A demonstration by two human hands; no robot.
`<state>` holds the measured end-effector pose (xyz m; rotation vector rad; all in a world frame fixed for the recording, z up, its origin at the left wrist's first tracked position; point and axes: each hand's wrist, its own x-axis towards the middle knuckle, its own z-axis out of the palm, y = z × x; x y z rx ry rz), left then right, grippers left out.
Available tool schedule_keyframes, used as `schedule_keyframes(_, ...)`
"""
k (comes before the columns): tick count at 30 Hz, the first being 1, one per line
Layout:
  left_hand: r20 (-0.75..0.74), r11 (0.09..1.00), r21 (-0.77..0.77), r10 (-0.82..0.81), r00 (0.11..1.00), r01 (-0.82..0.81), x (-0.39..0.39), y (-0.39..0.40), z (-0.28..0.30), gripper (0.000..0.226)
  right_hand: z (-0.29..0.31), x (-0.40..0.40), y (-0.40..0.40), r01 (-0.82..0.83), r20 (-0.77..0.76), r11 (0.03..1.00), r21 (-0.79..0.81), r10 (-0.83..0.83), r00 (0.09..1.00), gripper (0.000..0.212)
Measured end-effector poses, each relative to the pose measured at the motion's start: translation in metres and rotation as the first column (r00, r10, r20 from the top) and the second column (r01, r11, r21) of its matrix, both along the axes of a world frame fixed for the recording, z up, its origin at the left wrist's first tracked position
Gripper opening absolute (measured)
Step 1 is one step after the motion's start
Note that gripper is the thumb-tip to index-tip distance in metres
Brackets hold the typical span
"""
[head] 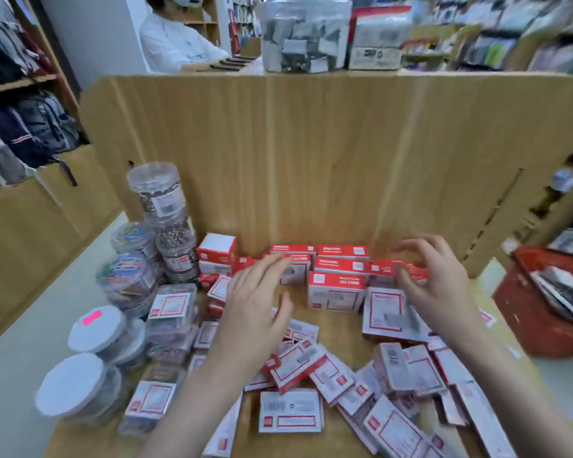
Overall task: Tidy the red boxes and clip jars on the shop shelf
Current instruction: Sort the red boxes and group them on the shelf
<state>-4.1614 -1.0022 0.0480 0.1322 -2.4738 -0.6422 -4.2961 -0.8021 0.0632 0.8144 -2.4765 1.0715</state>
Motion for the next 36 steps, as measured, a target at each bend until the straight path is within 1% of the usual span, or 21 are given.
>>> schedule_keyframes(2,0.004,0.997,-0.012,-0.073,0.997,0.073,-0.021,0.016,-0.001,0.050,-0.005,-0.017,0.032,0.082,0.033,0.994,0.067,-0.084,0.996,0.024)
schedule_keyframes(4,0.006,0.992,-0.024,-0.127,0.992,0.127,-0.040,0.032,-0.002,0.050,-0.008,-0.030,0.061,0.124,0.070,0.976,0.179,-0.138,0.988,0.027)
schedule_keyframes(6,0.011,0.986,-0.030,-0.162,0.987,0.162,-0.057,0.048,-0.003,0.049,-0.012,-0.040,0.081,0.080,0.126,0.955,0.286,-0.121,0.985,0.030)
schedule_keyframes(8,0.016,0.979,-0.041,-0.200,0.980,0.200,-0.069,0.063,-0.004,0.047,-0.018,-0.046,0.088,0.006,0.166,0.941,0.338,-0.065,0.984,0.033)
schedule_keyframes(10,0.031,0.968,-0.057,-0.243,0.970,0.245,-0.078,0.075,-0.006,0.045,-0.024,-0.051,0.091,-0.044,0.182,0.946,0.322,-0.016,0.983,0.033)
schedule_keyframes(13,0.070,0.954,-0.079,-0.285,0.956,0.291,-0.088,0.088,-0.009,0.043,-0.033,-0.059,0.091,-0.076,0.213,0.961,0.267,0.018,0.977,0.033)
schedule_keyframes(15,0.092,0.946,-0.082,-0.306,0.947,0.314,-0.092,0.095,-0.009,0.042,-0.036,-0.061,0.092,-0.078,0.248,0.968,0.237,0.018,0.969,0.033)
schedule_keyframes(18,0.135,0.929,-0.095,-0.344,0.929,0.358,-0.096,0.106,-0.010,0.042,-0.038,-0.060,0.096,-0.048,0.349,0.986,0.160,-0.011,0.937,0.037)
schedule_keyframes(20,0.178,0.918,-0.082,-0.371,0.912,0.389,-0.097,0.113,-0.009,0.043,-0.040,-0.058,0.104,-0.039,0.399,0.991,0.128,-0.015,0.917,0.034)
schedule_keyframes(23,0.323,0.886,-0.065,-0.417,0.850,0.459,-0.099,0.119,-0.014,0.049,-0.040,-0.053,0.112,-0.102,0.432,0.983,0.153,0.026,0.902,0.023)
schedule_keyframes(26,0.455,0.864,-0.170,-0.358,0.815,0.474,-0.103,0.125,-0.020,0.054,-0.042,-0.049,0.114,-0.151,0.384,0.960,0.234,0.051,0.922,0.016)
schedule_keyframes(27,0.470,0.858,-0.201,-0.339,0.815,0.472,-0.104,0.126,-0.021,0.056,-0.043,-0.049,0.115,-0.159,0.377,0.955,0.250,0.056,0.925,0.014)
schedule_keyframes(29,0.450,0.848,-0.230,-0.342,0.825,0.478,-0.108,0.129,-0.018,0.058,-0.043,-0.049,0.120,-0.192,0.387,0.946,0.260,0.080,0.919,0.009)
schedule_keyframes(32,0.430,0.849,-0.203,-0.370,0.824,0.487,-0.108,0.128,-0.015,0.042,-0.043,-0.047,0.127,-0.242,0.434,0.938,0.247,0.117,0.893,0.008)
schedule_keyframes(34,0.411,0.861,-0.165,-0.383,0.827,0.481,-0.105,0.127,-0.020,0.040,-0.039,-0.046,0.128,-0.196,0.381,0.965,0.174,0.118,0.917,0.008)
schedule_keyframes(35,0.392,0.867,-0.141,-0.394,0.832,0.477,-0.102,0.127,-0.023,0.041,-0.035,-0.045,0.126,-0.189,0.345,0.976,0.107,0.141,0.928,0.012)
schedule_keyframes(36,0.360,0.870,-0.121,-0.410,0.838,0.478,-0.100,0.127,-0.025,0.042,-0.031,-0.044,0.123,-0.226,0.334,0.972,0.056,0.195,0.922,0.020)
